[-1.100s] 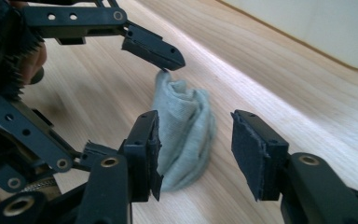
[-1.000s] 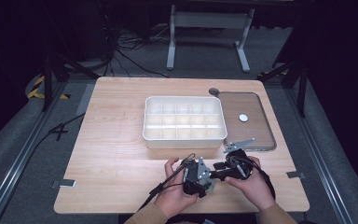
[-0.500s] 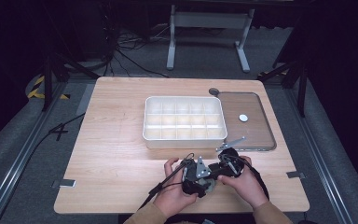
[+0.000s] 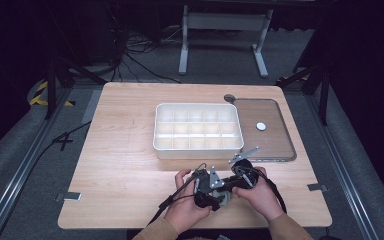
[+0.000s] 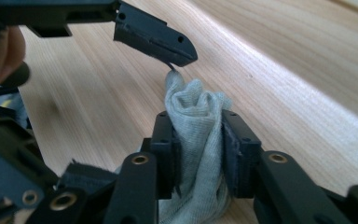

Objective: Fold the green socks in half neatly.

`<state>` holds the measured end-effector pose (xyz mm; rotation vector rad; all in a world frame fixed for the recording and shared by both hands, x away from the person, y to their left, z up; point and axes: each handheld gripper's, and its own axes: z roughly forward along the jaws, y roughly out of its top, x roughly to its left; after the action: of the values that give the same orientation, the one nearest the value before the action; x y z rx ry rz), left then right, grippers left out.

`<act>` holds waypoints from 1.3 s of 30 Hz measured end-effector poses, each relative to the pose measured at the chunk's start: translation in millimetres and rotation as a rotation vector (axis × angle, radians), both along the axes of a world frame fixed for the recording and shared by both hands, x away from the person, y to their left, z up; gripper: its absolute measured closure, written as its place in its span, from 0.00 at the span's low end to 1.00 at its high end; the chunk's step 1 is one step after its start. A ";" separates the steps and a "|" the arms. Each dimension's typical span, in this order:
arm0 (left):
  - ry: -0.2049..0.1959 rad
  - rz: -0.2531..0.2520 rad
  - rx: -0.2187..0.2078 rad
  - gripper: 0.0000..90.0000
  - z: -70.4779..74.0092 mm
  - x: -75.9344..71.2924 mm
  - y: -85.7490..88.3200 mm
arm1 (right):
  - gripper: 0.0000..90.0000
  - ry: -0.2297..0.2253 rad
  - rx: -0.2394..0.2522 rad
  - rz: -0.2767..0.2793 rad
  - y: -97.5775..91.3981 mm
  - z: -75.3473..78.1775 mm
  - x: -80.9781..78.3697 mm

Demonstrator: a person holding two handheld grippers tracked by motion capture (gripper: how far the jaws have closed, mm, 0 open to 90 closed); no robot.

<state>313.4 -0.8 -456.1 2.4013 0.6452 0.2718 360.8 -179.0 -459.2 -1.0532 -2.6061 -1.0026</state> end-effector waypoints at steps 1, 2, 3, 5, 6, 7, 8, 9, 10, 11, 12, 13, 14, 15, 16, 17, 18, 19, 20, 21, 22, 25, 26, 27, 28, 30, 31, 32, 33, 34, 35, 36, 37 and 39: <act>-0.002 0.013 0.007 0.28 1.4 -0.1 1.3 | 0.79 -0.013 0.001 0.003 0.3 1.2 -1.2; -0.003 0.017 0.009 0.27 2.6 0.1 3.1 | 0.79 -0.034 -0.003 0.004 0.0 1.9 -1.6; -0.004 0.025 0.008 0.26 4.1 0.2 4.9 | 0.79 -0.046 -0.002 0.002 -0.5 3.3 -2.0; 0.002 0.031 0.009 0.24 8.6 0.1 10.6 | 0.79 -0.073 -0.003 -0.003 -2.6 6.2 -2.6; 0.007 0.035 0.000 0.23 11.6 0.2 15.3 | 0.79 -0.092 -0.003 -0.003 -3.6 7.7 -3.1; 0.007 0.035 0.000 0.22 11.6 0.2 15.3 | 0.79 -0.092 -0.003 -0.003 -3.6 7.7 -3.1; 0.011 0.038 -0.004 0.22 14.2 0.8 20.1 | 0.79 -0.110 -0.002 -0.001 -4.9 10.0 -4.0; 0.012 0.046 -0.008 0.22 16.4 1.7 25.1 | 0.79 -0.120 -0.002 -0.001 -5.7 12.2 -4.9; 0.012 0.062 -0.017 0.22 18.6 2.7 31.1 | 0.79 -0.132 -0.006 0.000 -6.0 14.0 -5.5; 0.016 0.072 -0.020 0.21 20.0 3.4 36.0 | 0.79 -0.143 -0.007 0.001 -6.8 16.5 -6.0; 0.018 0.087 -0.027 0.21 20.8 3.7 42.0 | 0.79 -0.148 -0.005 0.000 -7.5 18.9 -6.5; 0.024 0.094 -0.027 0.20 21.1 3.7 46.6 | 0.79 -0.157 -0.005 0.001 -7.8 21.5 -7.1; 0.031 0.095 -0.027 0.20 21.2 3.8 51.7 | 0.79 -0.164 -0.010 0.005 -7.9 23.9 -7.5; 0.037 0.105 -0.032 0.22 20.9 3.7 56.6 | 0.79 -0.177 -0.014 0.007 -8.0 26.3 -7.7; 0.054 0.110 -0.035 0.23 20.8 4.1 61.9 | 0.79 -0.192 -0.013 0.011 -8.5 29.1 -7.6; 0.073 0.117 -0.045 0.25 21.2 5.7 67.1 | 0.79 -0.208 -0.014 0.010 -9.1 31.8 -7.3; 0.092 0.131 -0.068 0.26 21.6 8.5 73.4 | 0.79 -0.211 -0.014 0.008 -9.7 34.8 -7.1; 0.098 0.146 -0.084 0.27 22.3 10.7 77.6 | 0.79 -0.219 -0.013 0.008 -10.8 38.4 -6.1; 0.095 0.156 -0.092 0.28 23.0 12.2 80.6 | 0.79 -0.221 -0.010 0.006 -11.6 41.6 -5.4; 0.093 0.175 -0.102 0.28 24.1 13.4 83.8 | 0.79 -0.228 -0.014 0.002 -12.5 44.0 -4.6; 0.087 0.182 -0.097 0.28 25.6 15.0 87.1 | 0.79 -0.231 -0.011 -0.002 -13.4 47.1 -3.5; 0.085 0.210 -0.119 0.29 29.8 18.5 95.9 | 0.79 -0.249 -0.009 -0.017 -16.4 56.4 -0.5; 0.085 0.223 -0.130 0.29 30.9 19.6 98.6 | 0.79 -0.257 -0.010 -0.023 -17.7 60.0 0.8; 0.084 0.226 -0.132 0.29 31.4 20.4 100.3 | 0.79 -0.260 -0.012 -0.028 -19.0 63.0 2.1; 0.084 0.226 -0.132 0.29 31.4 20.4 100.3 | 0.79 -0.260 -0.012 -0.028 -19.0 63.0 2.1; 0.085 0.243 -0.141 0.30 32.3 21.7 104.1 | 0.79 -0.271 -0.012 -0.037 -20.9 68.0 4.4; 0.090 0.245 -0.140 0.30 32.7 22.4 105.6 | 0.79 -0.274 -0.012 -0.039 -21.6 69.4 5.4; 0.091 0.246 -0.136 0.30 33.4 22.8 106.7 | 0.79 -0.277 -0.014 -0.042 -22.7 71.7 7.1; 0.087 0.242 -0.134 0.30 33.4 23.4 107.2 | 0.79 -0.284 -0.014 -0.045 -23.6 73.6 8.4; 0.085 0.243 -0.138 0.30 32.9 23.4 107.1 | 0.79 -0.285 -0.012 -0.051 -24.4 75.5 9.4; 0.083 0.244 -0.134 0.30 32.8 23.4 107.0 | 0.79 -0.289 -0.010 -0.052 -25.1 77.1 10.5; 0.092 0.243 -0.127 0.30 33.0 22.9 106.7 | 0.79 -0.293 -0.011 -0.054 -25.8 78.9 11.5; 0.090 0.245 -0.125 0.30 32.7 22.7 106.6 | 0.79 -0.296 -0.005 -0.061 -26.6 81.1 12.6; 0.092 0.243 -0.123 0.30 33.1 22.3 106.6 | 0.79 -0.305 -0.002 -0.065 -27.8 83.9 14.8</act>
<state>335.7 105.8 -423.0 2.2282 0.9699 0.2162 375.6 -206.8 -375.3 -1.0660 -2.8244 -1.2658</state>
